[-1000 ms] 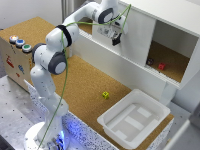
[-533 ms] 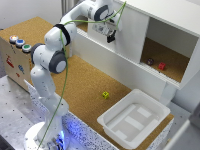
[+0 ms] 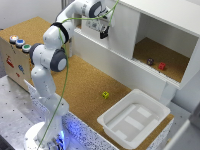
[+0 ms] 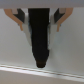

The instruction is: Grasp the door handle, then slide the door to the left

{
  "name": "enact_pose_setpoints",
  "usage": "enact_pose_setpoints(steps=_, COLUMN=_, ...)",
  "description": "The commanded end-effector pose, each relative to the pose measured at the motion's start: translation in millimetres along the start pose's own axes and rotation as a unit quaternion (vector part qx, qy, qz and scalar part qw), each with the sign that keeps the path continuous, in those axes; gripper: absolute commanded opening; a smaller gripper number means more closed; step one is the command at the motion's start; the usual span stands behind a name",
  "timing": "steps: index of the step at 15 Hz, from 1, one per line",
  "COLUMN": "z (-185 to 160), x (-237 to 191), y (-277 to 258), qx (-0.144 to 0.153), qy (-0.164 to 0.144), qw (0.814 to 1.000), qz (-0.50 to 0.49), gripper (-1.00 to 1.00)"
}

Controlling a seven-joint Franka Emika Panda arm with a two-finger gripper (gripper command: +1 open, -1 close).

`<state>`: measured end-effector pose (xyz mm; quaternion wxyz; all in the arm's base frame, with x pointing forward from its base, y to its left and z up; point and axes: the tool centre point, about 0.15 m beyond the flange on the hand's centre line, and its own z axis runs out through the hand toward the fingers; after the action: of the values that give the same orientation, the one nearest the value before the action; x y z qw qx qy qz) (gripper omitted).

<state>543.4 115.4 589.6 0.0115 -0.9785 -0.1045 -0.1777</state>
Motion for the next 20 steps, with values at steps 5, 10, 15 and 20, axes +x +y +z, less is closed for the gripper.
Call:
enact_pose_setpoints(steps=5, z=13.0, x=46.9, y=-85.2, qx=0.000, qy=-0.043, qw=0.998, qz=-0.036, gripper=-1.00)
enact_pose_setpoints(steps=10, z=5.8, x=49.3, y=-95.4, qx=-0.013, qy=-0.032, qw=0.999, qz=-0.027, gripper=1.00)
enact_pose_setpoints(steps=15, z=-6.7, x=14.1, y=-59.4, qx=-0.064, qy=-0.029, qw=0.996, qz=0.048, gripper=1.00)
enact_pose_setpoints(steps=20, z=-10.0, x=-3.9, y=-45.3, qx=-0.077, qy=-0.034, qw=0.994, qz=0.068, gripper=1.00)
